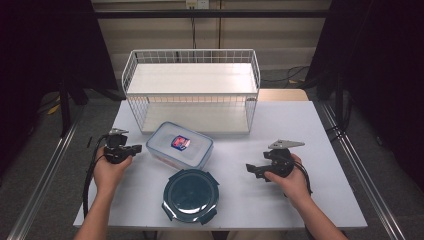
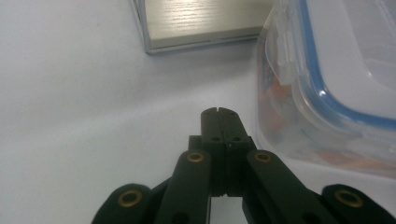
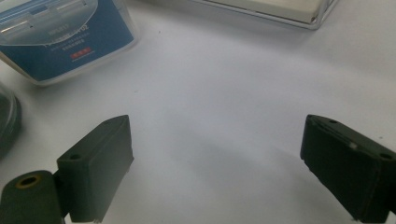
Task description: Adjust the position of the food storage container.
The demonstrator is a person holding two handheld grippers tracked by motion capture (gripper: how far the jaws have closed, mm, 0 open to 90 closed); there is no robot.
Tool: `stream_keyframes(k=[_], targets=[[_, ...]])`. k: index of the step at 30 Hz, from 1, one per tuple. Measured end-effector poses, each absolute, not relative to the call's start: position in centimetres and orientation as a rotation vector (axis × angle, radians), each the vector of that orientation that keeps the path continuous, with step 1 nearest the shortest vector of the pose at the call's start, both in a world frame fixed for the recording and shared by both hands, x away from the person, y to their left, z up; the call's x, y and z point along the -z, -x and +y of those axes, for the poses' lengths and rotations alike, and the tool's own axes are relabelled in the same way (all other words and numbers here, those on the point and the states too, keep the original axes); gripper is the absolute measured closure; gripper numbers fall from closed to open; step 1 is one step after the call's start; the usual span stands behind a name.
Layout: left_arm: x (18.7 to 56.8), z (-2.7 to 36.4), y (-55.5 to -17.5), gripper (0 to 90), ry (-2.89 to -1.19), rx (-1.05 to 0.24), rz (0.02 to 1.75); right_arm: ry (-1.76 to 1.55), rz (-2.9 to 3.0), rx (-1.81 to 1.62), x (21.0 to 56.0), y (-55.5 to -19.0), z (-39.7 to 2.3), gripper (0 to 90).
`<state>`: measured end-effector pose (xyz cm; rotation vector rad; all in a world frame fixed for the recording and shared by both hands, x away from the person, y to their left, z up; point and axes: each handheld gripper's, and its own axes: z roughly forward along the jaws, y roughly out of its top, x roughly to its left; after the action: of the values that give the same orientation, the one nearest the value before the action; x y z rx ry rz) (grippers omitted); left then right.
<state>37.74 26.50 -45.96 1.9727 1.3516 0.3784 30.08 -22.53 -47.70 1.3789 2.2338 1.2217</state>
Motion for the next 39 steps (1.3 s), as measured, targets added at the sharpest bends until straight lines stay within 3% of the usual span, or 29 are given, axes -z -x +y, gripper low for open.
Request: stream_keyframes(k=[15, 39], targets=[[46.4, 24.8, -39.3, 90.0, -1.970, -0.362, 1.273, -1.404, 2.198, -1.217, 47.7, -29.0, -23.6, 9.0], [46.2, 23.4, -38.0, 90.0, -2.056, -0.247, 1.243, -1.399, 2.200, -1.225, 47.5, -29.0, -23.5, 9.0]])
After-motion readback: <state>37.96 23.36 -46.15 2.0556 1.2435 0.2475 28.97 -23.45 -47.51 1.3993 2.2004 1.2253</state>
